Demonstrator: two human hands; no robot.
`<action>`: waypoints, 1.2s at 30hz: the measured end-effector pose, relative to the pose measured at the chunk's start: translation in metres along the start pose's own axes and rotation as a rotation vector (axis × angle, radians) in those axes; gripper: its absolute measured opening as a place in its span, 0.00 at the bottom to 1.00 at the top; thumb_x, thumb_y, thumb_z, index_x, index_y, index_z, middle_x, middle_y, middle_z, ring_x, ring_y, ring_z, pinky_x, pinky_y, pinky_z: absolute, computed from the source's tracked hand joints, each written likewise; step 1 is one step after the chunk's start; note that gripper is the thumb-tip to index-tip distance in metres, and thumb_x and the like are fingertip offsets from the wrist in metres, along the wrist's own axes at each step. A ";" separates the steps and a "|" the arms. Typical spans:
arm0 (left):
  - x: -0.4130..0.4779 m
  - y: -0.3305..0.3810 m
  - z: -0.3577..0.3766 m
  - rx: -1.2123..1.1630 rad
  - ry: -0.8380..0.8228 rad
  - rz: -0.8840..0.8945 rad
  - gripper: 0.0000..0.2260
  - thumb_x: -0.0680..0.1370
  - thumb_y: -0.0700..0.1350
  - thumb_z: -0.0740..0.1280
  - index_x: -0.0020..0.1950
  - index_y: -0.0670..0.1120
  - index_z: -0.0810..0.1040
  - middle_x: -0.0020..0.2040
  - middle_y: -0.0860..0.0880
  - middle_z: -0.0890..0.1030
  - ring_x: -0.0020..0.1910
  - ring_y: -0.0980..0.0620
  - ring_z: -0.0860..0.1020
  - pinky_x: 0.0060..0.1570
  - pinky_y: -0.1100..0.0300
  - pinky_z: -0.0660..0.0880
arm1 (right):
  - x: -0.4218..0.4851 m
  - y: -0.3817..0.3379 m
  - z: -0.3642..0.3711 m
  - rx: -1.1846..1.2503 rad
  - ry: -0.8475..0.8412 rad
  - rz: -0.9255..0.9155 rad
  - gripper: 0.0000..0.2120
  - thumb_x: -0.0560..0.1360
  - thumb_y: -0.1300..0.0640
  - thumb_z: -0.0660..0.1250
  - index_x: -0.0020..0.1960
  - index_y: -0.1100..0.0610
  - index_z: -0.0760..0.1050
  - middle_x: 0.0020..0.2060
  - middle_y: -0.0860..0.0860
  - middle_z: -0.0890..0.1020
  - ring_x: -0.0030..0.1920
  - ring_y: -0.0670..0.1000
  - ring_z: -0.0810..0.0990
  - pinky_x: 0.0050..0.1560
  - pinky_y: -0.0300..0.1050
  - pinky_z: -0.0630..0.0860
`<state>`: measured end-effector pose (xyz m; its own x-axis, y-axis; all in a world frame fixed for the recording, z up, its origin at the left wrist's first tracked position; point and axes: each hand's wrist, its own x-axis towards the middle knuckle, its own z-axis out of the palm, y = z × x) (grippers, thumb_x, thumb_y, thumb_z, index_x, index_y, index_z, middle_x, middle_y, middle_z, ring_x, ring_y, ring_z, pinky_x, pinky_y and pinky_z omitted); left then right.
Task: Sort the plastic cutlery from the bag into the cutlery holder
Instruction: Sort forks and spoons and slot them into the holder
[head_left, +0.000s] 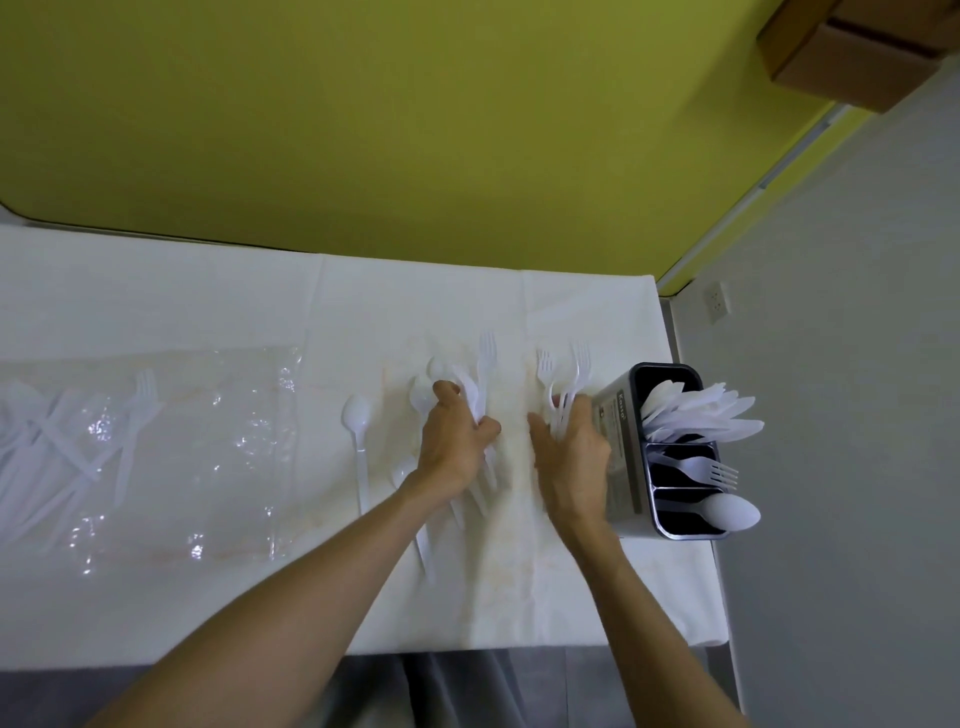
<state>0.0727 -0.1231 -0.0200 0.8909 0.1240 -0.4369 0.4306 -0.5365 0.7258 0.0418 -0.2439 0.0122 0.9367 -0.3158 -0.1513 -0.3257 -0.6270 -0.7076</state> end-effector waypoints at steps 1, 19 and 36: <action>0.000 -0.003 -0.004 -0.022 -0.021 0.002 0.15 0.75 0.43 0.65 0.55 0.42 0.61 0.39 0.42 0.77 0.37 0.43 0.81 0.36 0.53 0.77 | 0.010 0.001 0.003 -0.042 -0.021 0.014 0.09 0.78 0.55 0.65 0.50 0.57 0.66 0.39 0.53 0.76 0.37 0.55 0.74 0.36 0.46 0.66; -0.011 -0.044 -0.040 -0.413 -0.235 -0.095 0.18 0.75 0.45 0.71 0.61 0.42 0.69 0.53 0.43 0.81 0.50 0.48 0.81 0.42 0.60 0.76 | 0.041 0.013 0.038 -0.229 -0.276 0.361 0.16 0.80 0.61 0.55 0.66 0.65 0.67 0.60 0.62 0.75 0.59 0.61 0.76 0.55 0.51 0.75; -0.029 0.075 -0.038 -0.913 -0.423 -0.116 0.04 0.78 0.34 0.64 0.45 0.40 0.75 0.39 0.47 0.75 0.38 0.53 0.70 0.32 0.67 0.68 | -0.025 0.003 -0.136 0.944 0.159 0.310 0.04 0.78 0.60 0.68 0.48 0.60 0.81 0.45 0.59 0.85 0.44 0.53 0.85 0.46 0.46 0.81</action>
<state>0.0842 -0.1356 0.0674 0.7885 -0.2659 -0.5546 0.6149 0.3255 0.7183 -0.0001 -0.3347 0.1074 0.7775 -0.5036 -0.3766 -0.2526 0.2983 -0.9204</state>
